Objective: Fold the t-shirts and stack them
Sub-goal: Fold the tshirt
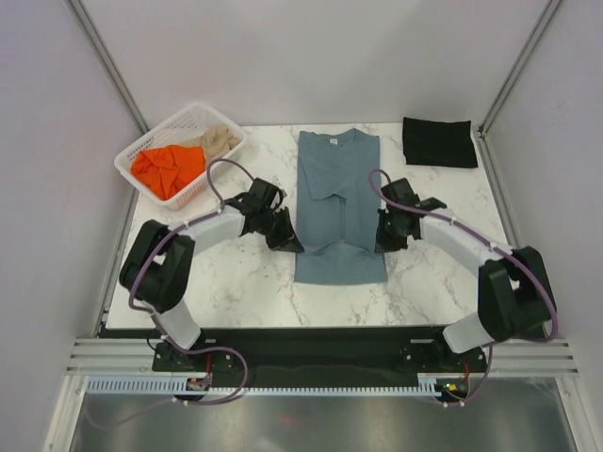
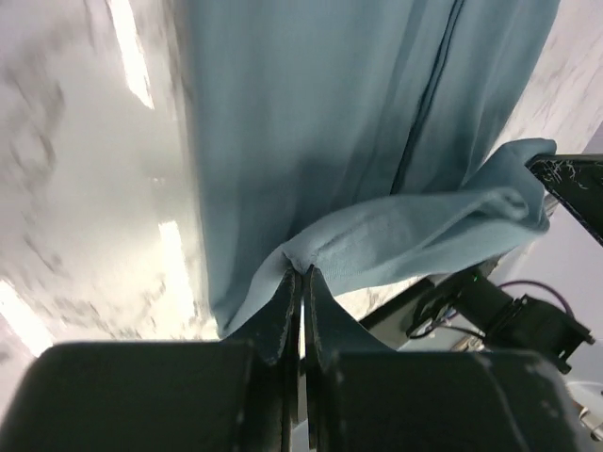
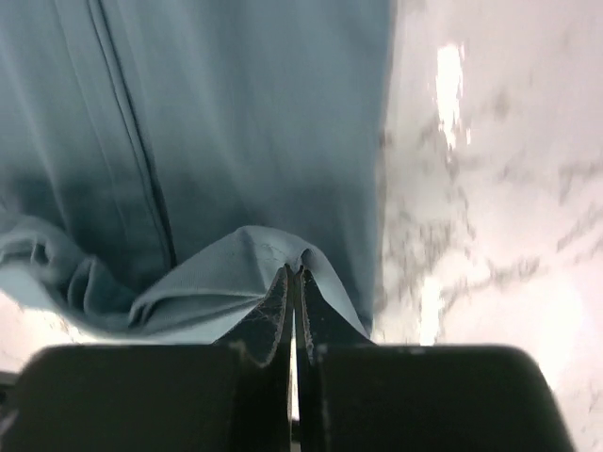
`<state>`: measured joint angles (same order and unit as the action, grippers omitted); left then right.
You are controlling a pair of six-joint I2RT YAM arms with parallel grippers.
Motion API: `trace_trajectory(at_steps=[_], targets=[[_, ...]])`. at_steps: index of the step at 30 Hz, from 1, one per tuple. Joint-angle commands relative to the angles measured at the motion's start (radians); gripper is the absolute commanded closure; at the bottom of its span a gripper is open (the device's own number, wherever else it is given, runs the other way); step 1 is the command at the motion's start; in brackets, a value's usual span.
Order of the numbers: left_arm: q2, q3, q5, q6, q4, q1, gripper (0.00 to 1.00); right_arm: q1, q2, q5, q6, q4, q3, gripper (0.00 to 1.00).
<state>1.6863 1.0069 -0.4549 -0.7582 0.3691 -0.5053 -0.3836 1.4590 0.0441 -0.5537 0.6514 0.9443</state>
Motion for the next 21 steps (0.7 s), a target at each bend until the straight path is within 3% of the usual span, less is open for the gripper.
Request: trace_trajectory(at_steps=[1, 12, 21], targets=[[0.076, 0.148, -0.013, 0.117, 0.040, 0.066, 0.98, 0.038, 0.110, -0.021, 0.095, -0.053, 0.135, 1.00], [0.295, 0.475, -0.077, 0.163, 0.062, 0.145, 0.98, 0.126, 0.385, 0.034, 0.147, -0.016, 0.467, 1.00], [0.404, 0.636, -0.100, 0.166, 0.065, 0.180, 0.98, 0.164, 0.455, 0.063, 0.163, 0.013, 0.611, 1.00]])
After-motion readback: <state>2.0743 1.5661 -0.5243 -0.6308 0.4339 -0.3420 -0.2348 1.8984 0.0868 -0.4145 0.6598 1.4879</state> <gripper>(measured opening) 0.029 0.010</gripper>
